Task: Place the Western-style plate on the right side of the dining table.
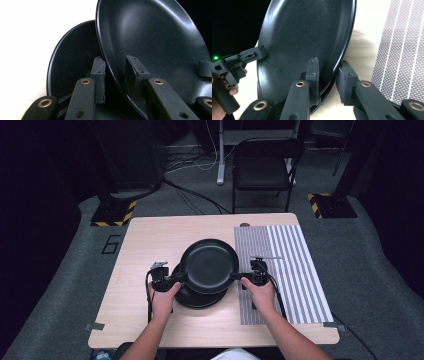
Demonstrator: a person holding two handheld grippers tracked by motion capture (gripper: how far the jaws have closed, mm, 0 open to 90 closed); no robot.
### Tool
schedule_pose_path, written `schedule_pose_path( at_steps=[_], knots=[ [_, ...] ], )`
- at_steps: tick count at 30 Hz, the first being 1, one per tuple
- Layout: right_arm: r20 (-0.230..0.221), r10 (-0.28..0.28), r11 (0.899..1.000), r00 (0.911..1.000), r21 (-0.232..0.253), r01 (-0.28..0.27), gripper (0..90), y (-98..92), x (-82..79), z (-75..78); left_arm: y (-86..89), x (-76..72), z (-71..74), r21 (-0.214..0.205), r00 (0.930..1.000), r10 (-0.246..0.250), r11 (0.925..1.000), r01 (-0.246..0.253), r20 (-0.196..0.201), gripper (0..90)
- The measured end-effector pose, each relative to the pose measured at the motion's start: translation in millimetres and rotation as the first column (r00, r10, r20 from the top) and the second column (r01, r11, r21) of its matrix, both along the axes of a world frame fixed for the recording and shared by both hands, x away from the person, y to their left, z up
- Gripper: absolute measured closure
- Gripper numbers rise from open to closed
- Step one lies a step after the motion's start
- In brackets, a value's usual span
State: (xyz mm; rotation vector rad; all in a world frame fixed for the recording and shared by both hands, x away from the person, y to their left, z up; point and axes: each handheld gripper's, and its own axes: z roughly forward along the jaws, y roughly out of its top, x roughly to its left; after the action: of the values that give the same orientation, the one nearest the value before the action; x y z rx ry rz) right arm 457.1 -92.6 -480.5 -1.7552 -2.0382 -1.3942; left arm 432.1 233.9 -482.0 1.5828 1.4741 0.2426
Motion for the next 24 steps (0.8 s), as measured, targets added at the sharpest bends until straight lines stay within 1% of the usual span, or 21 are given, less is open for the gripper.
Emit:
schedule_pose_path(
  at_steps=[1, 8, 12, 13, 14, 19, 24],
  knots=[
    [-0.005, -0.001, 1.0, 1.0, 0.001, 0.001, 73.3, -0.5, -0.7, 1.2, -0.4, -0.3, 0.8, 0.001, 1.0, -0.002, 1.0, 0.002, -0.002, 69.6],
    [0.014, 0.021, 1.0, 0.9997, -0.006, -0.021, 73.0, -5.9, -8.6, 9.8, -4.0, -3.4, 8.3, 0.01, 0.9996, -0.023, 0.9997, 0.023, 0.018, 69.5],
    [0.015, 0.022, 1.0, 0.9996, -0.004, -0.022, 72.9, -10.7, -11.1, 10.7, -8.1, -4.3, 10.2, 0.019, 0.9994, -0.031, 0.9994, 0.03, 0.018, 69.3],
    [0.015, 0.022, 1.0, 0.9996, -0.004, -0.022, 72.9, -10.7, -11.1, 10.7, -9.0, -4.0, 10.4, 0.026, 0.9991, -0.039, 0.9989, 0.038, 0.02, 69.3],
    [0.011, 0.024, 1.0, 0.9997, -0.003, -0.024, 72.8, -13.5, -12.7, 10.8, -12.3, -4.5, 10.9, 0.022, 0.9992, -0.035, 0.9992, 0.035, 0.017, 69.4],
    [0.019, 0.024, 1.0, 0.9995, -0.003, -0.024, 72.6, -19.5, -15.1, 13.1, -16.9, -5.2, 13.2, 0.023, 0.9991, -0.038, 0.999, 0.038, 0.018, 69.4],
    [0.029, 0.031, 1.0, 0.9991, 0.001, -0.031, 72.0, -23.5, -17.2, 16.3, -21.8, -4.7, 19.2, 0.03, 0.9988, -0.041, 0.9987, 0.04, 0.028, 69.4]
  ],
)
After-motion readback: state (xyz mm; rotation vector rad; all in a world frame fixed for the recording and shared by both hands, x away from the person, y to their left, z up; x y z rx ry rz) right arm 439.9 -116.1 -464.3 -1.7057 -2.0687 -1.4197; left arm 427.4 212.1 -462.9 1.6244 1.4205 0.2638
